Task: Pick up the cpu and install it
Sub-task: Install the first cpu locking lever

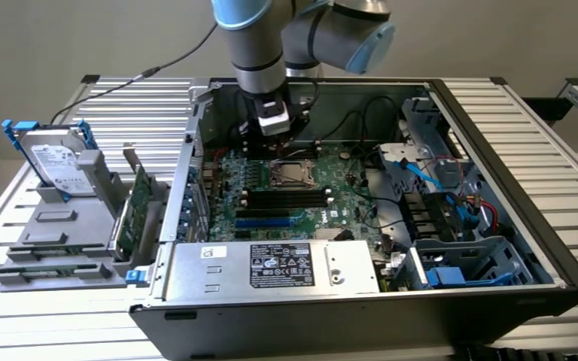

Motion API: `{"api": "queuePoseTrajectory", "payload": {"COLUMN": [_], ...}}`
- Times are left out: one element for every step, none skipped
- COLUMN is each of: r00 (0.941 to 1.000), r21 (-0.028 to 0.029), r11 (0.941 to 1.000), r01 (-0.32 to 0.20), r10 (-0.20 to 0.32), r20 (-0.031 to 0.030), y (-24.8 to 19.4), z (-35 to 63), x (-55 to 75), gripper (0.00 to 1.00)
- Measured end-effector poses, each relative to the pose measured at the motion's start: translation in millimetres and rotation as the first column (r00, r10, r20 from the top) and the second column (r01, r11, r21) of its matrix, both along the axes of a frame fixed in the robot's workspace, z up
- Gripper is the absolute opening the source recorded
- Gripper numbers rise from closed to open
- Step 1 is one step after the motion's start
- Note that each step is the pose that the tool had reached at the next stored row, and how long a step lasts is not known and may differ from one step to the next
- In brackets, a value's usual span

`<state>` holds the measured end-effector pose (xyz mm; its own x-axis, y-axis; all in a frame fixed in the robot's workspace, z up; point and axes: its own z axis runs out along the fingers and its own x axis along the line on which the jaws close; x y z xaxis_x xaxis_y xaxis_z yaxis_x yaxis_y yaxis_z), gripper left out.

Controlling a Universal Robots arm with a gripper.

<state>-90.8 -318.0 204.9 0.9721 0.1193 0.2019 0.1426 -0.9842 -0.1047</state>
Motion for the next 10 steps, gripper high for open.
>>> {"api": "queuePoseTrajectory", "payload": {"r00": [1.0, 1.0, 1.0, 1.0, 1.0, 0.9999, 0.9999, 0.9999, 0.9999, 0.9998], "r21": [0.0, 0.0, 0.0, 0.0, 0.0, -0.0001, -0.0001, -0.0002, -0.0002, -0.0004], "r11": [1.0, 1.0, 1.0, 1.0, 1.0, 1.0, 0.9999, 0.9999, 0.9999, 0.9998], "r01": [0.002, 0.003, 0.005, 0.006, 0.008, 0.01, 0.011, 0.013, 0.016, 0.018], "r10": [-0.002, -0.003, -0.005, -0.006, -0.008, -0.01, -0.011, -0.013, -0.016, -0.018], "r20": [-0.0005, -0.001, -0.0014, -0.0018, -0.0024, -0.0028, -0.0032, -0.0036, -0.0041, -0.0046], "y": [0.0, 0.1, 0.1, 0.1, 0.2, 0.2, 0.2, 0.3, 0.4, 0.4], "z": [-0.2, -0.4, -0.6, -0.8, -1.1, -1.3, -1.6, -1.9, -2.2, -2.4], "x": [0.7, 1.4, 2.1, 2.8, 3.5, 4.1, 4.7, 5.3, 5.8, 6.3], "gripper": [0.11, 0.11, 0.11, 0.11, 0.11, 0.11, 0.11, 0.11, 0.11, 0.11]}}
